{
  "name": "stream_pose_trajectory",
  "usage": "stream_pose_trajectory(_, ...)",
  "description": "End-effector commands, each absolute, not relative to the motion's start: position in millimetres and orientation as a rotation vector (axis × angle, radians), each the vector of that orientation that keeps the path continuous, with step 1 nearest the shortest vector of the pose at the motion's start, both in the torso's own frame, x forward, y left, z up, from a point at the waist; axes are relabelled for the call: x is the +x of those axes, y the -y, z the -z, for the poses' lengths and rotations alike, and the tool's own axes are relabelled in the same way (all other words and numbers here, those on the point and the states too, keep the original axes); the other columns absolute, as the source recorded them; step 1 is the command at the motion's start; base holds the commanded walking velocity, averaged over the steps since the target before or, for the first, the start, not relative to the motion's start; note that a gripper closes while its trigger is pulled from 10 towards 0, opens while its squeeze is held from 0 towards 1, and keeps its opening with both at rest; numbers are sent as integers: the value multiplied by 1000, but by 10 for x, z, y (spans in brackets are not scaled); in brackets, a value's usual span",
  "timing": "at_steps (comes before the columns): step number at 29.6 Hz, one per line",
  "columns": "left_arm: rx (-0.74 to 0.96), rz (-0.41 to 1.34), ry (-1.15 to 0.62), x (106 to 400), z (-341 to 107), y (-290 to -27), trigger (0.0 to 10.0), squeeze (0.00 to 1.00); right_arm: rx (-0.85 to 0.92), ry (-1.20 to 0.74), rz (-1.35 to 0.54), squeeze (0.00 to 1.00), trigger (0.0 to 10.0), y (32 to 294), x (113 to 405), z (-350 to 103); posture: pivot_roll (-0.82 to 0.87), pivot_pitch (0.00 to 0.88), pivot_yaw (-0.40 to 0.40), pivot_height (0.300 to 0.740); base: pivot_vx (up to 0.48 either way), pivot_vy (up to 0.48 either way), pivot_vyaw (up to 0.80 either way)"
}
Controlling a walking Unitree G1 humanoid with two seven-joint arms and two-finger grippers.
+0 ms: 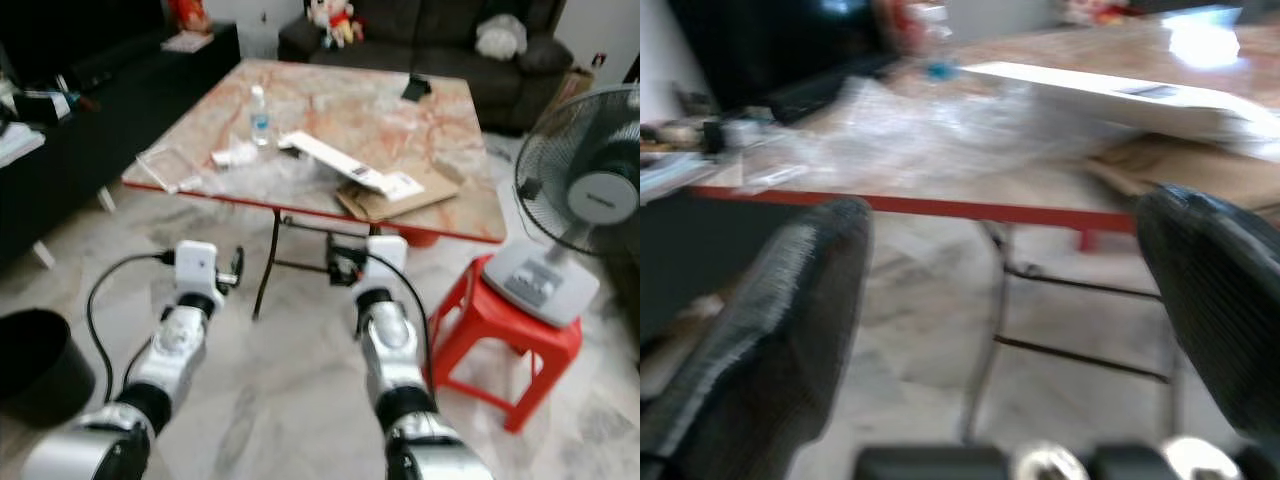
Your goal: Picking trash to rubbish bin
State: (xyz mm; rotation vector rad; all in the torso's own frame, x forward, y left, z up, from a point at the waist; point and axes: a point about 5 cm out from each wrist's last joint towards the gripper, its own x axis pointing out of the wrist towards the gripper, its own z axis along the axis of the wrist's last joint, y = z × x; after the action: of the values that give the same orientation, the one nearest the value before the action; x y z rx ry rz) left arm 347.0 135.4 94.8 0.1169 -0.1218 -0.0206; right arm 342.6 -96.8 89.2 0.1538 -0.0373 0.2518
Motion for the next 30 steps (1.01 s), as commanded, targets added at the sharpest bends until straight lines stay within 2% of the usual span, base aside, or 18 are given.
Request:
stream_pose_trajectory(1,111,53,155,3497,-1023,-1216,10000,0,126,72,-226,0,10000,1087,3464,-962,-106,20,-1,740,356,0,0)
stream_pose_trajectory(6,108,53,161,3511,-1046,-1205,10000,0,114,85,-237,0,10000,1079,3459,-974,-107,18,-1,740,372,0,179)
stream_pose_trajectory(14,110,57,169,3512,-1059,-1198,10000,0,114,91,-247,0,10000,1050,3441,-964,-108,0,10,740,396,0,702)
stream_pose_trajectory(30,114,72,173,3522,-1077,-1177,10000,0,133,77,-256,0,10000,1002,3427,-936,-107,0,18,740,396,0,0)
